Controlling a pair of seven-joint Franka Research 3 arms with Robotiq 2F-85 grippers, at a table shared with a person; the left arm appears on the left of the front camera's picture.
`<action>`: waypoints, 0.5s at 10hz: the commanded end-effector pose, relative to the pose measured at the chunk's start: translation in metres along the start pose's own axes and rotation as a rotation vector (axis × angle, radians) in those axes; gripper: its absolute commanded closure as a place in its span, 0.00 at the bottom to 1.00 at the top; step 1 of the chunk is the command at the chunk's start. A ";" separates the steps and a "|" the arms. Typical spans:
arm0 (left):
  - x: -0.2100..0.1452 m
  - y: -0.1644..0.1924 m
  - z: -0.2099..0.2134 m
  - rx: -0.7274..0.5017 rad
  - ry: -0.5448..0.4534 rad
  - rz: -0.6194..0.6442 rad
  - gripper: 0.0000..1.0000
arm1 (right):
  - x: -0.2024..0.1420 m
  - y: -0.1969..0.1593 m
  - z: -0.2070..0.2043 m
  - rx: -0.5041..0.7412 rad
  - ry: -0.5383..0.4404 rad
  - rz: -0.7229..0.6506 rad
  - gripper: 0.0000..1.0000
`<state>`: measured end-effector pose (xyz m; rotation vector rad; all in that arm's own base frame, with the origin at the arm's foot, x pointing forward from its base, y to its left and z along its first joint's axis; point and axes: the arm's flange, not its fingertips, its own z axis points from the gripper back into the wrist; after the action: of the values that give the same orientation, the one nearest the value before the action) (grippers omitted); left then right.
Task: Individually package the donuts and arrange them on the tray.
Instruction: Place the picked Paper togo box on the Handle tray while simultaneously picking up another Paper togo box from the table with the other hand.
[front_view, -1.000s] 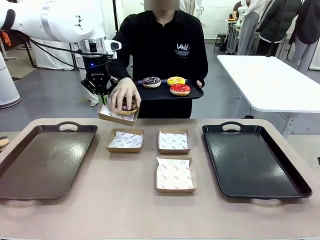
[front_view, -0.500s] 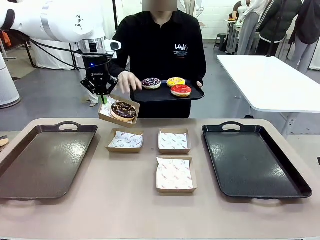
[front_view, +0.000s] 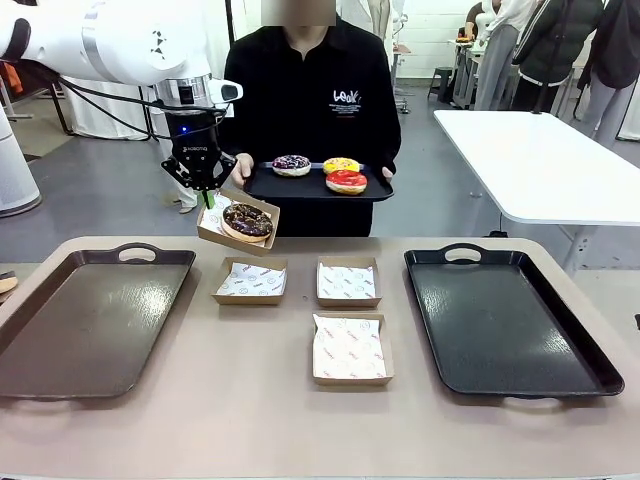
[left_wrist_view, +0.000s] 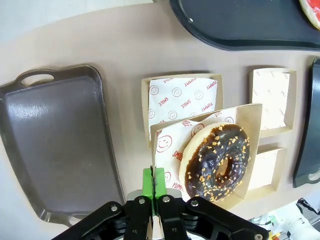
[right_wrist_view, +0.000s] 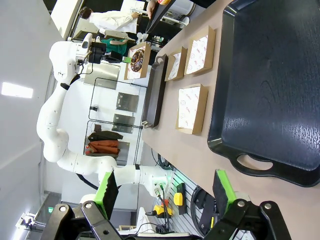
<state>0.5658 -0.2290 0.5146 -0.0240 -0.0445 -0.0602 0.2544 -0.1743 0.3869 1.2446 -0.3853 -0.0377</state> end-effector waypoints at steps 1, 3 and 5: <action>-0.002 -0.001 0.000 -0.003 0.002 0.019 1.00 | 0.000 0.001 0.001 0.008 -0.006 0.003 0.00; 0.000 0.000 0.000 0.000 0.000 0.000 0.99 | 0.000 0.000 0.000 0.000 0.000 0.000 0.00; -0.033 0.021 0.022 -0.002 0.010 -0.061 0.99 | 0.014 0.030 -0.023 -0.053 0.071 0.054 0.00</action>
<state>0.5570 -0.2233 0.5241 -0.0167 -0.0418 -0.0808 0.2608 -0.1630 0.3954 1.2218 -0.3712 0.0058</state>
